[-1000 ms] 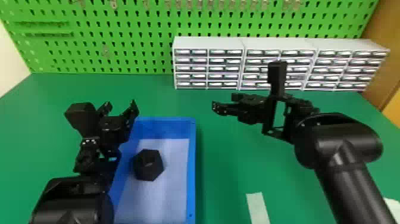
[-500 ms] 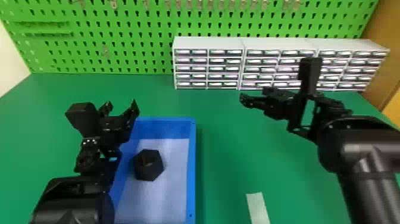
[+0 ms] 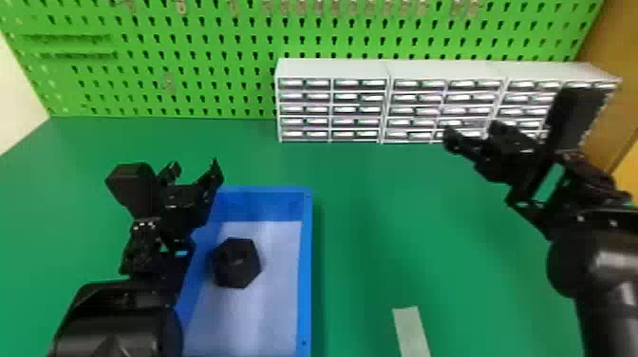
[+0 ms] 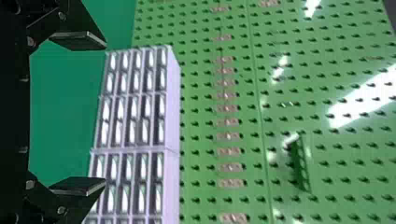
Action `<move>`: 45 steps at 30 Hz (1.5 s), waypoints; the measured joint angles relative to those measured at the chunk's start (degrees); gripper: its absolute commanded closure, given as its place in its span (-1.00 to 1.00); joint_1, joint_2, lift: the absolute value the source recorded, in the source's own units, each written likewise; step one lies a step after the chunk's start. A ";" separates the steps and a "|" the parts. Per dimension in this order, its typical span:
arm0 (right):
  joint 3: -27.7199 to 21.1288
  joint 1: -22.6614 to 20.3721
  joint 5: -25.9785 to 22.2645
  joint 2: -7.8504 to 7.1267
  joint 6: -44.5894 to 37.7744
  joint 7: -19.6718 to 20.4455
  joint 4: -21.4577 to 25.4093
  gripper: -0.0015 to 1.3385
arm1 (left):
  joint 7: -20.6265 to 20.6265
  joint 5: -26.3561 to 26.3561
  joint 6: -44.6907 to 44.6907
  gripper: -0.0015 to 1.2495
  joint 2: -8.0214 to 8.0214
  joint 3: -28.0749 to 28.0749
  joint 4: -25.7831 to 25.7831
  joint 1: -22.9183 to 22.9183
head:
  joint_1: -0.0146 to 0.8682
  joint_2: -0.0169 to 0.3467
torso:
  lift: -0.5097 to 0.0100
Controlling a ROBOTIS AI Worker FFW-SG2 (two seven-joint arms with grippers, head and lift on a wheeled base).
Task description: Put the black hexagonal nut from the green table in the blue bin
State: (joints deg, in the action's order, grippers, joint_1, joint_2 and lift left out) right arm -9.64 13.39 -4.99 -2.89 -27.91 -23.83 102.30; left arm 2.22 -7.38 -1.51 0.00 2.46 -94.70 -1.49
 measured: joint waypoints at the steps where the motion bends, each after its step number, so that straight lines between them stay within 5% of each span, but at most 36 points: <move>1: -0.37 -0.32 -0.05 0.02 1.11 0.72 0.13 -0.62 | -0.01 0.00 0.00 -0.18 0.00 0.00 0.00 0.00 | 0.59 -0.63 | 0.59; 8: -1.19 -3.78 -3.12 -0.41 12.46 8.61 0.58 -0.62 | 0.04 0.00 0.01 -0.18 0.00 0.00 -0.01 0.00 | 0.59 -0.63 | 0.59; 18: -1.85 -8.66 -3.88 -0.71 23.90 12.40 0.71 -0.62 | 0.04 -0.15 0.01 -0.18 0.00 0.03 -0.02 0.00 | 0.59 -0.63 | 0.59; 45: -1.18 -21.46 -0.14 0.95 29.33 14.34 3.56 -0.62 | 0.06 -0.58 0.52 -0.18 0.00 0.33 -0.05 0.55 | 0.59 -0.63 | 0.59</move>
State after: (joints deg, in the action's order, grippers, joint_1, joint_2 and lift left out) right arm -10.83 -8.07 -5.13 -1.94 1.42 -9.49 105.85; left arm 2.28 -7.96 -0.99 0.00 2.79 -94.75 -0.94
